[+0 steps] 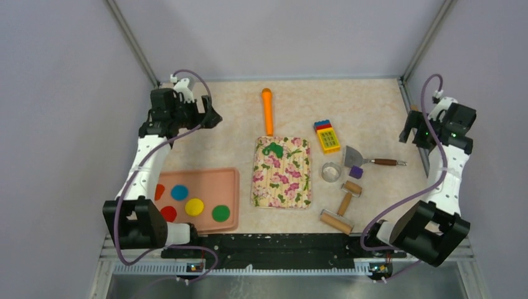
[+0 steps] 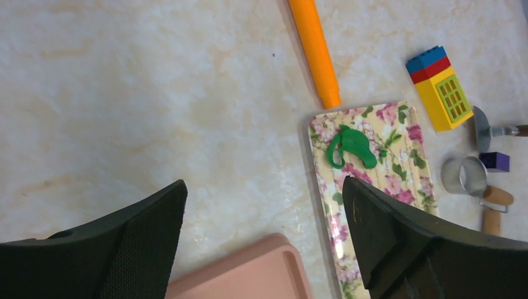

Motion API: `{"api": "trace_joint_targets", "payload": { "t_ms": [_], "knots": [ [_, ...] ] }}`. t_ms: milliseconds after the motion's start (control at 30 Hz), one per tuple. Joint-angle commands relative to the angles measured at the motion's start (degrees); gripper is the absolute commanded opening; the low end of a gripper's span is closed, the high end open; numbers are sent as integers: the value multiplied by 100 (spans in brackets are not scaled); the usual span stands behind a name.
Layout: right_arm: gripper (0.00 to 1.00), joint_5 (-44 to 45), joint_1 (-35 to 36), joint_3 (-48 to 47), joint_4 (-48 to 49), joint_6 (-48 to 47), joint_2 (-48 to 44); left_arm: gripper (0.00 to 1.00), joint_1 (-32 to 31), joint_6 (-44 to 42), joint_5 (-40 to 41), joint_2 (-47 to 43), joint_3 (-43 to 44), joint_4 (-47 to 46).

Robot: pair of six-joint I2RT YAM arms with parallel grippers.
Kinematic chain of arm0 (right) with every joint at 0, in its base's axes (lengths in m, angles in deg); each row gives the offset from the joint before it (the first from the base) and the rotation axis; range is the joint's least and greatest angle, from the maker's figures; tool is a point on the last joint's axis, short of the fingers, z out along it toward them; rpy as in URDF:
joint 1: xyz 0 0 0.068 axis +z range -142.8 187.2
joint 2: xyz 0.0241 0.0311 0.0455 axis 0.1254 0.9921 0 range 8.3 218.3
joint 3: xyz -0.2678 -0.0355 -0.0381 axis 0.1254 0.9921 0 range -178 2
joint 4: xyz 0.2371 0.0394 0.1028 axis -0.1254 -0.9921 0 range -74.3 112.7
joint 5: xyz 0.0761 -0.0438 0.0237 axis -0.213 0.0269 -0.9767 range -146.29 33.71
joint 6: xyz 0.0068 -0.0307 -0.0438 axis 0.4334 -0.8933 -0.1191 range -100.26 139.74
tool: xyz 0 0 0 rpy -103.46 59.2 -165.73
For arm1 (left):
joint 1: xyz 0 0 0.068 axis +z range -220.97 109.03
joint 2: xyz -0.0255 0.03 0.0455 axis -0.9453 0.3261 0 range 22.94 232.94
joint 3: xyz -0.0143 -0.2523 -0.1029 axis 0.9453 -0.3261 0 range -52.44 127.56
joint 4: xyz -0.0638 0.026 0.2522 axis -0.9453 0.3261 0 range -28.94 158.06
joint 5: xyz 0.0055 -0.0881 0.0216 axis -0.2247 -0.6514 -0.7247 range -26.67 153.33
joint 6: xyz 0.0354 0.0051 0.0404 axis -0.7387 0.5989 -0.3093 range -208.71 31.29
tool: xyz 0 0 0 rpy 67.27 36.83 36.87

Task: Roll out the dumpling wrappers from the dough

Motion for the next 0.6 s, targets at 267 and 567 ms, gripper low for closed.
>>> {"api": "trace_joint_targets", "payload": {
  "t_ms": [267, 567],
  "knots": [
    [95, -288, 215, -2182, -371, 560, -182, 99, -18, -1101, 634, -191, 1682, 494],
    [96, -480, 1045, -2856, 36, 1123, -64, 99, -18, -1002, 780, -418, 1930, 359]
  ]
}}
